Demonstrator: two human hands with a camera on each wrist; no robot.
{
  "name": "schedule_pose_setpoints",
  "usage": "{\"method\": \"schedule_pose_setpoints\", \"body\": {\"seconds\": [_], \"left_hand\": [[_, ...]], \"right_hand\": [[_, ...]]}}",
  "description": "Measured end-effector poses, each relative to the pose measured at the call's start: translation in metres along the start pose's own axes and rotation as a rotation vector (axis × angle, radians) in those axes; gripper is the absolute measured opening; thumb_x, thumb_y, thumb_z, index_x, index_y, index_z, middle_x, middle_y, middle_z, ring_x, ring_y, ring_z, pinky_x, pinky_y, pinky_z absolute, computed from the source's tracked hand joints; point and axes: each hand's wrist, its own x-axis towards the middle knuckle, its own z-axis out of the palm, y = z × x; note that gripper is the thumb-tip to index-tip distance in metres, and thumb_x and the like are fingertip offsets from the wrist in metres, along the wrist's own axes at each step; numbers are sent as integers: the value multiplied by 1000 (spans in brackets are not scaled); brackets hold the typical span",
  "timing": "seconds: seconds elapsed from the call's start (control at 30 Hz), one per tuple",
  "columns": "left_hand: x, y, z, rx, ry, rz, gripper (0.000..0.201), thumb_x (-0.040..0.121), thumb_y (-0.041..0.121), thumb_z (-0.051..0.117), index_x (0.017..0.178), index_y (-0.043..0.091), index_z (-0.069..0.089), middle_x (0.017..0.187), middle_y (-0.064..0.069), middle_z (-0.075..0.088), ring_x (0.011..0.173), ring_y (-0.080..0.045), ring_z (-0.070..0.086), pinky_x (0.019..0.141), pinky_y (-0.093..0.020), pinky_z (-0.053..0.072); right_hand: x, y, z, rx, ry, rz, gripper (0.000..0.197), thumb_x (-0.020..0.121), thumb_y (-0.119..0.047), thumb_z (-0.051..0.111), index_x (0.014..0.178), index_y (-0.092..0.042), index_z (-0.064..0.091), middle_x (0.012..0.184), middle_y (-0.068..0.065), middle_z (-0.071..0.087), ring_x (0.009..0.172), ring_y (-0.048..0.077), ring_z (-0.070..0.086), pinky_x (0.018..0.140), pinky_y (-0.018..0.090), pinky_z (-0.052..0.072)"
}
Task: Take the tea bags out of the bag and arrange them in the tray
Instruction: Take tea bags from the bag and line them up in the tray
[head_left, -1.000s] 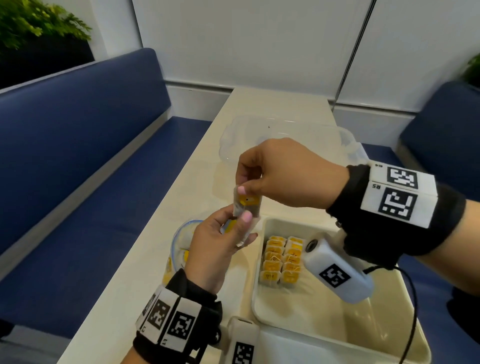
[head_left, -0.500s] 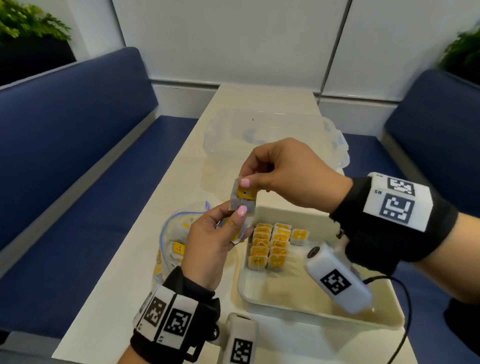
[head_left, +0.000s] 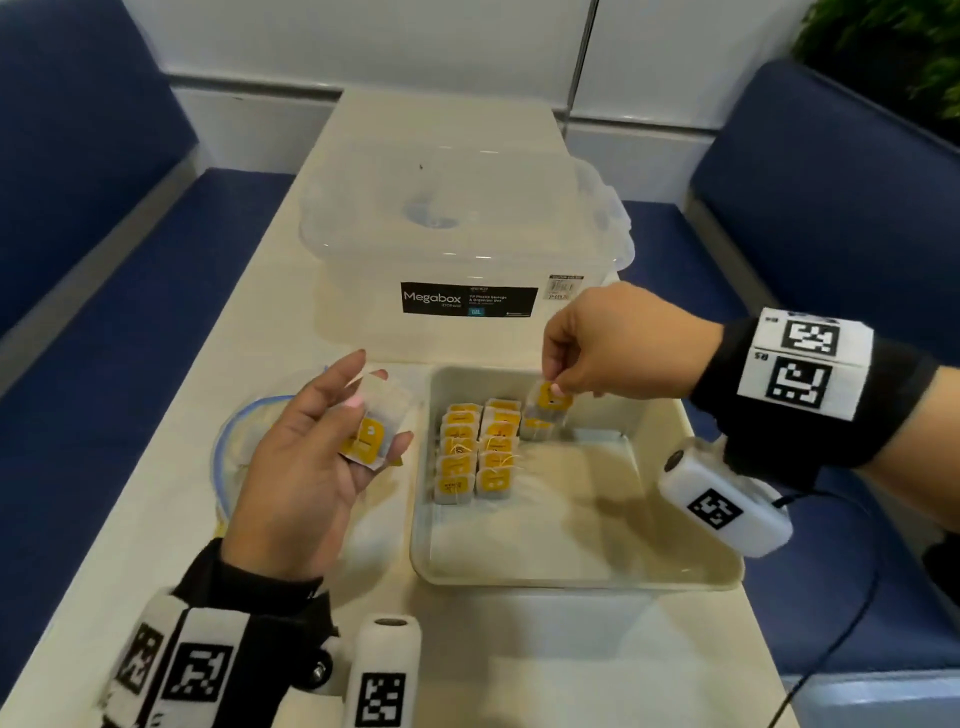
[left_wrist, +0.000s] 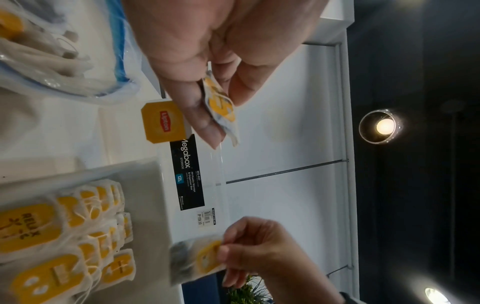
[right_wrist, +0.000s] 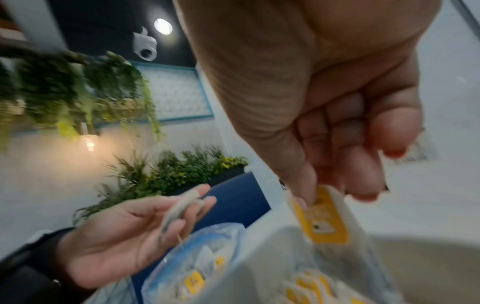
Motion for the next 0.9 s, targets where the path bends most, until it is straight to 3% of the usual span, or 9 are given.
{"method": "schedule_pose_setpoints", "body": {"seconds": [0.1,0.17,0.47,0.7,0.9], "left_hand": [[4,0,-7,8,-3,-25,34,97,8,38,115,26,60,122,-1,63,100,-14,65,66,-24,57],[6,1,-11,7,-9,-41,34,96,8,39,114,26,61,120,1,64,96,-12,67,65,-23,57],[11,5,-14,31,-35,-47,34,93,8,39,115,22,62,110,6,69,84,-10,69,62,-21,56],[12,2,-10,25,-38,-56,34,81,14,46,109,22,63,111,3,69,92,-12,68,65,-24,57],[12,-1,-6,23,-51,-63,40,74,17,49,111,22,63,109,4,70,91,-12,68,64,-24,57]], "right_hand": [[14,9,21,-85,-36,54,2,77,-16,71,78,-18,71,65,-15,59,64,5,55,59,19,42],[25,13,33,-104,-68,85,6,76,-14,70,74,-20,69,70,-8,63,69,13,57,64,24,42],[43,19,63,-177,-140,147,14,75,-12,66,67,-23,64,73,2,66,69,22,58,62,25,40],[47,17,71,-208,-108,133,14,84,-17,58,87,-15,71,87,10,67,80,29,61,70,32,50],[46,19,76,-246,-91,134,17,84,-14,55,92,-15,71,85,8,63,73,27,56,65,28,45]]}}
